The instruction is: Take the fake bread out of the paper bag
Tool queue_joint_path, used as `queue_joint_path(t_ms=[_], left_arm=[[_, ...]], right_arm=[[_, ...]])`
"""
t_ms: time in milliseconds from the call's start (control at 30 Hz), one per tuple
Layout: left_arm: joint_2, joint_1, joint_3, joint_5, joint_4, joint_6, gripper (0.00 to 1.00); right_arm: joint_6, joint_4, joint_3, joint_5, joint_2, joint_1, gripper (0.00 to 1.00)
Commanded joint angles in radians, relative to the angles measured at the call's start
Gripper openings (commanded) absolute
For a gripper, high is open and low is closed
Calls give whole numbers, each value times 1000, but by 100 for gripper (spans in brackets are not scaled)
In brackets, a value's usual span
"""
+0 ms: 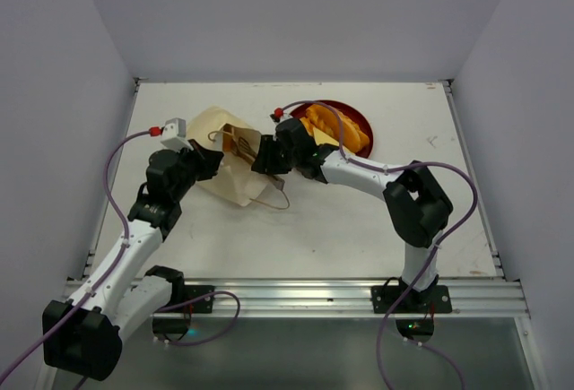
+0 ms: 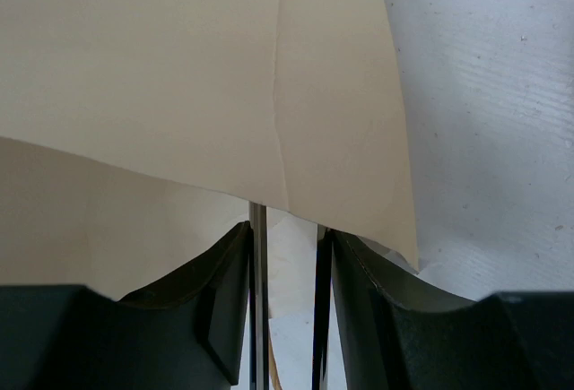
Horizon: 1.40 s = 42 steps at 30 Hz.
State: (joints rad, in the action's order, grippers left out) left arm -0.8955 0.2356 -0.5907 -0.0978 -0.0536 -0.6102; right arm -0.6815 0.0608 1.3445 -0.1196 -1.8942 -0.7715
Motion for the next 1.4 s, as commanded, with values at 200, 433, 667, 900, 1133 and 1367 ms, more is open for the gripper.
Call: queue_joint_path(t_ms=[200, 433, 667, 900, 1133, 1367], left_arm=[[7, -7, 2, -34, -83, -49, 0], [-5, -7, 8, -85, -86, -56, 0], [-2, -7, 6, -111, -92, -66, 0], [-3, -7, 5, -125, -94, -68, 0], [0, -7, 3, -120, -81, -60, 0], [3, -7, 0, -68, -49, -16, 0]], right_arm=[[-32, -39, 70, 41, -6, 14, 43], [-50, -36, 110, 11, -46, 15, 43], [-38, -33, 104, 35, -66, 15, 42], [-50, -52, 125, -17, -103, 15, 36], [-52, -55, 116, -38, -103, 26, 20], [-30, -116, 71, -93, -39, 77, 12]])
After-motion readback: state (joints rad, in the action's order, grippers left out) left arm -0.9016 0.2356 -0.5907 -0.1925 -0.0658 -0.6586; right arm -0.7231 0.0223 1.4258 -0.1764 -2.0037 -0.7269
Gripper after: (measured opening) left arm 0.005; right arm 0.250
